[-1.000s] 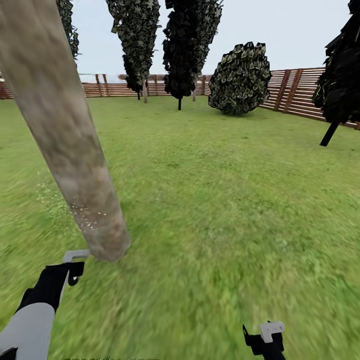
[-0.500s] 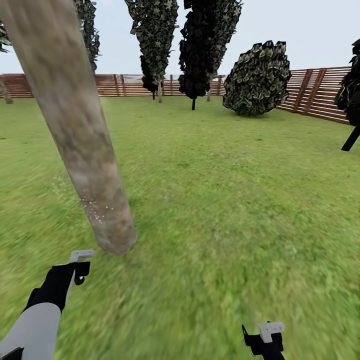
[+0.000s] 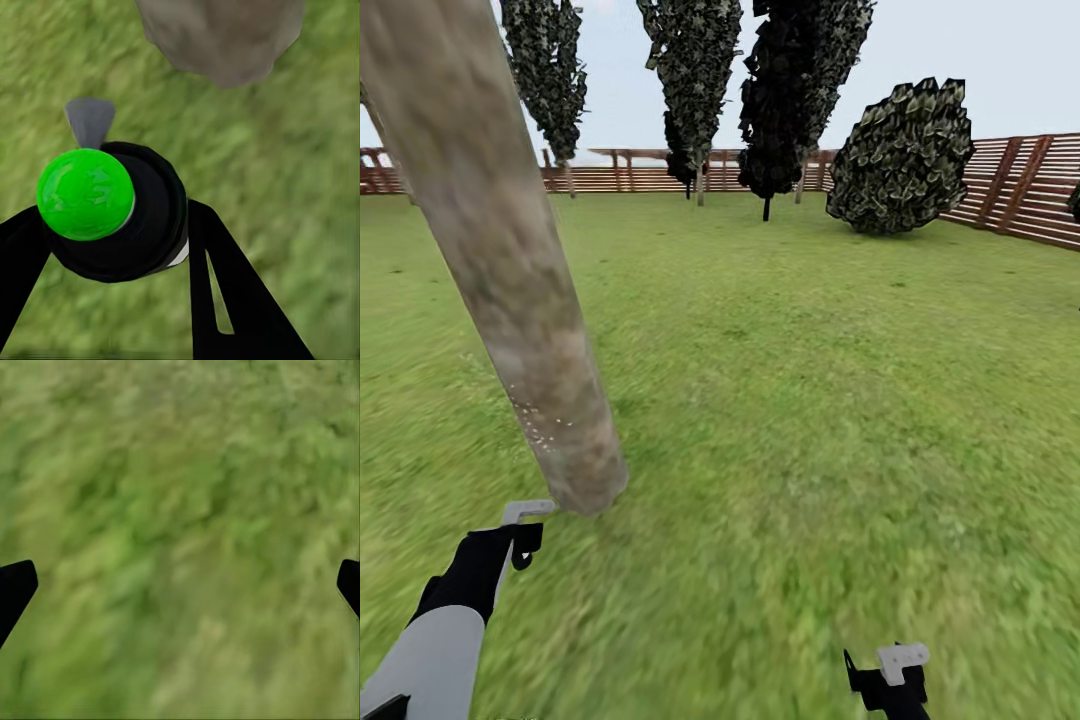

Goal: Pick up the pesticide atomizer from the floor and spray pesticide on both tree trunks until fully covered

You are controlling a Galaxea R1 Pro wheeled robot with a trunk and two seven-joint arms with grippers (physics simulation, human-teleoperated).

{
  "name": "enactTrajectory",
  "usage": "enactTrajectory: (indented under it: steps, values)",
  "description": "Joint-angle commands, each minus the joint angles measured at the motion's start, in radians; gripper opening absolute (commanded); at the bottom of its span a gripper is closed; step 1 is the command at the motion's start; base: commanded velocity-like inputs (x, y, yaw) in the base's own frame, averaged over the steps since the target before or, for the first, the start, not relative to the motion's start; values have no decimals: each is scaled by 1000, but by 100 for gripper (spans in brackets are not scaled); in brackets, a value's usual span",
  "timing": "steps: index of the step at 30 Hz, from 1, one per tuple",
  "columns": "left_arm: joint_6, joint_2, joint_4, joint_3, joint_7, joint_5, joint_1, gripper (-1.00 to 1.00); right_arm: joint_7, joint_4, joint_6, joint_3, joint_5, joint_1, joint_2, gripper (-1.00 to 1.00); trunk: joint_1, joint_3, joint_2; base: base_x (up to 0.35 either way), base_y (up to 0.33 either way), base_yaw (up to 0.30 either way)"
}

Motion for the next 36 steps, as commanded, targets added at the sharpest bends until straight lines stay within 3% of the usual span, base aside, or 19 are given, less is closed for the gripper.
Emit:
enactTrajectory:
  steps: [1, 14, 25, 36]
  values:
    - [0, -1, 0, 0, 0, 0, 0, -100, 0, 0, 0, 0, 0, 0, 0, 100, 0, 0, 0, 133, -244, 278]
    - [0, -4, 0, 0, 0, 0, 0, -100, 1, 0, -1, 0, 0, 0, 0, 100, 0, 0, 0, 153, -243, 266]
    - [0, -7, 0, 0, 0, 0, 0, -100, 1, 0, -2, 0, 1, 0, -3, 100, 0, 0, 0, 172, -240, 17]
    - [0, -7, 0, 0, 0, 0, 0, -100, 1, 0, -2, 0, 1, 0, 2, 100, 0, 0, 0, 13, -268, 82]
